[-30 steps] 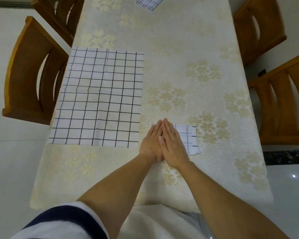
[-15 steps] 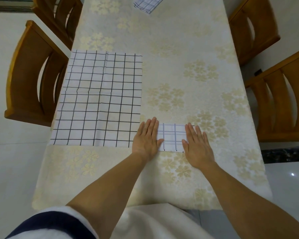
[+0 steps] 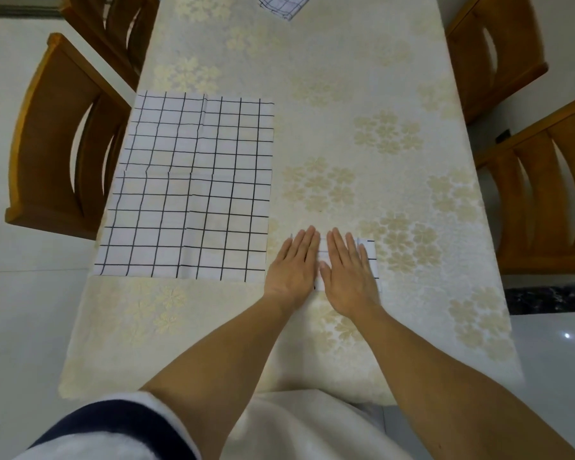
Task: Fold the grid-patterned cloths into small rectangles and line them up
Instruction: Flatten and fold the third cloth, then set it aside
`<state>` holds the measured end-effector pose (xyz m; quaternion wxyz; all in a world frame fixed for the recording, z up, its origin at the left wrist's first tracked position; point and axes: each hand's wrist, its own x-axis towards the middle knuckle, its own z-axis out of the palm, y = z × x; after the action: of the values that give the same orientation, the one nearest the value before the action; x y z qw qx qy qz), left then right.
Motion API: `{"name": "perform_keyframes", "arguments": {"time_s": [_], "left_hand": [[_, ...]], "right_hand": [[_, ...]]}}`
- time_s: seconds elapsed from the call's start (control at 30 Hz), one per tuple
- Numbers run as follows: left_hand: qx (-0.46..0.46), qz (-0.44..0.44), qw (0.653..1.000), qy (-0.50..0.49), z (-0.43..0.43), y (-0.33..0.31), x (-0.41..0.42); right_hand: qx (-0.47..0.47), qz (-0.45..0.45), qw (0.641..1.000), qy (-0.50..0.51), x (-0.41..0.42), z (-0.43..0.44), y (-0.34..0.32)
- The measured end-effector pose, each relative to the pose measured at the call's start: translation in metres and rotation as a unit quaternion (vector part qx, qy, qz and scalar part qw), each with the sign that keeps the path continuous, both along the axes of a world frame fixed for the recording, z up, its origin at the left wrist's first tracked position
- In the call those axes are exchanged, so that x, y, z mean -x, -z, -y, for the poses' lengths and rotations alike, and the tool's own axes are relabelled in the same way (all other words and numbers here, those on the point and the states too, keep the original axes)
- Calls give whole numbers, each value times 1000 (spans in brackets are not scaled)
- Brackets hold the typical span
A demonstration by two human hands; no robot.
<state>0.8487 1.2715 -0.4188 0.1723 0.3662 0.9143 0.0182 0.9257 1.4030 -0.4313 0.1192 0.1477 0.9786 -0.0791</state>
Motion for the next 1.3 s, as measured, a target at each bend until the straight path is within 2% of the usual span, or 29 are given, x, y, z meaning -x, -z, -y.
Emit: {"name": "perform_keyframes", "arguments": {"time_s": [0.23, 0.47, 0.53, 0.63, 0.7, 0.8, 0.93, 1.2, 1.27, 1.3], "left_hand": [[61, -41, 997, 20, 24, -6, 13], [82, -67, 993, 57, 35, -15, 23], [38, -54, 997, 46, 29, -22, 24], [-10, -35, 997, 61, 5, -30, 15], [-6, -1, 997, 71, -11, -28, 7], [7, 35, 998, 58, -8, -13, 6], [67, -23, 994, 78, 12, -8, 12], [229, -26, 968, 95, 22, -25, 26], [243, -16, 963, 116, 19, -30, 33], [217, -10, 969, 118, 18, -33, 37]], "right_hand": [[-26, 27, 999, 30, -25, -39, -4], [-25, 33, 998, 55, -27, -46, -11], [-28, -1, 995, 93, -22, -39, -17], [-37, -24, 998, 51, -6, -9, -14], [-25, -12, 999, 19, 3, 9, -7], [-22, 8, 999, 29, -3, 7, -1], [-31, 18, 999, 22, -16, -14, -3], [-28, 91, 992, 80, -26, -42, -15], [-24, 86, 992, 84, -25, -42, -16], [-16, 53, 994, 94, -22, -42, -18]]}}
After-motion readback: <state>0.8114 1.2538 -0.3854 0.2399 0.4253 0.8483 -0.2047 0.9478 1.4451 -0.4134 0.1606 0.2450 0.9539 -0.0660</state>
